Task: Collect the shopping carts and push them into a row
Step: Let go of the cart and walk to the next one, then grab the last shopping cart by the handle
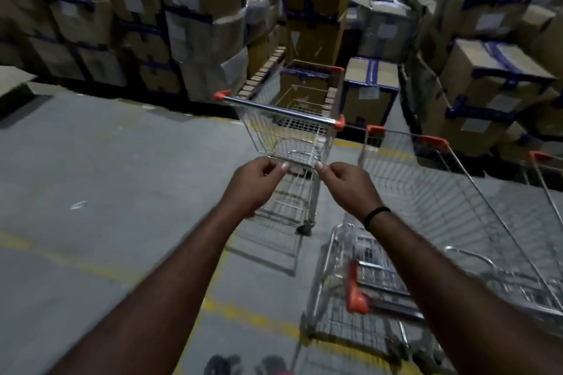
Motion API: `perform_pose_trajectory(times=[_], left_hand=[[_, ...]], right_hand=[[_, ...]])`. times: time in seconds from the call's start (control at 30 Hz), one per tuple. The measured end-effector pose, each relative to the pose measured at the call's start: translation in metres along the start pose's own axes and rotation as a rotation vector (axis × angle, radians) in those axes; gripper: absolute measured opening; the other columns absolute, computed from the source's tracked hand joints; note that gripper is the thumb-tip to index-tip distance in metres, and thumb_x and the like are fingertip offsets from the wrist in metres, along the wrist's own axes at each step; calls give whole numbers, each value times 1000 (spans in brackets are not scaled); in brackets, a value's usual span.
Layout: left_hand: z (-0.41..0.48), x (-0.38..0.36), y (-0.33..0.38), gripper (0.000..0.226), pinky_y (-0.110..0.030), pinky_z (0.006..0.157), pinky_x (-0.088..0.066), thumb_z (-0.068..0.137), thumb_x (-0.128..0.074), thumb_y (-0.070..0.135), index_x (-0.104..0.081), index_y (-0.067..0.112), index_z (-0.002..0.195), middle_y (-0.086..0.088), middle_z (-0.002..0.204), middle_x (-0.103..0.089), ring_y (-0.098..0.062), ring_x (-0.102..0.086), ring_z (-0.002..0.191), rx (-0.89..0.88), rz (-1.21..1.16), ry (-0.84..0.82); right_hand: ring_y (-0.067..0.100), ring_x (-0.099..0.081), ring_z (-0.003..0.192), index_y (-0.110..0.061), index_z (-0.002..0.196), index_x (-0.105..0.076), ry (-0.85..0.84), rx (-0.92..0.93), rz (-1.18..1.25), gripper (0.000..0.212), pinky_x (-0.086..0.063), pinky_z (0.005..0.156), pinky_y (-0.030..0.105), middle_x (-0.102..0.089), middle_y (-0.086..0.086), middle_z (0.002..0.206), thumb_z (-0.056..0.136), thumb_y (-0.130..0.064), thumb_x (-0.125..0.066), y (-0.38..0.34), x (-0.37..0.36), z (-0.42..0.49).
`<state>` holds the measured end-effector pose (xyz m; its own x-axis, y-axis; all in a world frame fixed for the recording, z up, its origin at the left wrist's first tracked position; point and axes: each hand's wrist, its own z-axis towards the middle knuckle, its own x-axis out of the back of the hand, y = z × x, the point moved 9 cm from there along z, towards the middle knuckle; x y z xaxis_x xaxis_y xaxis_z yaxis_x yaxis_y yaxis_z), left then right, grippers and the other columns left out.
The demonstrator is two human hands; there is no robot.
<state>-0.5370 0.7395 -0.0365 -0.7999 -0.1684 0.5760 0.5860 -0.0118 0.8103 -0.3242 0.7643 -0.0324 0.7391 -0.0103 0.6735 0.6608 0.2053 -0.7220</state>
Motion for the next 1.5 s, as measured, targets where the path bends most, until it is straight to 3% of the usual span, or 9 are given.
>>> perform_pose_trajectory(times=[0.3,0.57,0.73,0.87,0.93,1.0,1.2,1.37,1.5], left_hand=[[107,107,-58,31,-28,66,-36,96,-59,51,-65,23,88,11,77,-60,-14,-57,79,-49,86,1],[194,93,-64,33,-26,60,-36,96,-57,55,-64,23,88,9,80,-63,-8,-58,78,-103,123,-104],[268,74,-76,35,-36,77,-52,96,-58,55,-67,20,91,3,89,-68,-14,-63,85,-124,208,-162],[340,48,-94,37,-31,92,-39,94,-60,54,-68,21,109,1,109,-66,-13,-54,108,-184,343,-189],[375,28,-103,48,-34,99,-37,91,-60,58,-65,21,121,-2,119,-63,-19,-54,115,-245,445,-196],[406,2,-119,62,-47,108,-38,90,-53,67,-59,23,133,-5,130,-59,-26,-51,123,-257,594,-282],[442,-43,-153,57,-57,115,-12,92,-40,72,-57,33,130,-1,136,-53,-29,-40,133,-278,767,-361],[484,-51,-153,53,-51,113,-6,95,-38,69,-58,33,129,2,137,-53,-28,-38,134,-321,665,-334],[526,-66,-152,53,-55,113,-12,95,-37,70,-57,30,124,-3,130,-57,-31,-44,128,-323,681,-387]], right_hand=[[14,-55,63,-17,68,-58,-28,13,14,50,-43,61,31,-58,-2,64,98,-58,-52,-80,-71,100],[17,-54,62,-18,68,-57,7,-45,-38,52,-39,59,32,-57,1,64,97,-61,-49,-68,-87,179],[19,-61,72,-23,75,-60,27,-117,-157,43,-43,62,31,-63,-3,73,95,-60,-53,-27,-101,250],[27,-63,102,-23,103,-69,27,-158,-340,51,-48,87,40,-67,1,103,89,-68,-51,25,-123,308],[30,-55,118,-25,116,-65,-2,-219,-439,51,-35,108,52,-62,4,120,92,-67,-47,53,-133,329],[28,-52,122,-26,118,-64,-43,-285,-531,55,-22,114,57,-62,3,124,94,-69,-40,76,-143,343],[28,-53,116,-30,94,-68,-58,-327,-688,75,-22,109,60,-67,-2,109,83,-81,-13,104,-149,372],[31,-57,110,-28,75,-61,-39,-343,-674,72,-23,110,60,-67,0,92,81,-83,-15,113,-142,418],[31,-59,108,-30,79,-61,-8,-377,-693,71,-26,109,58,-68,3,95,81,-84,-14,123,-138,452]])
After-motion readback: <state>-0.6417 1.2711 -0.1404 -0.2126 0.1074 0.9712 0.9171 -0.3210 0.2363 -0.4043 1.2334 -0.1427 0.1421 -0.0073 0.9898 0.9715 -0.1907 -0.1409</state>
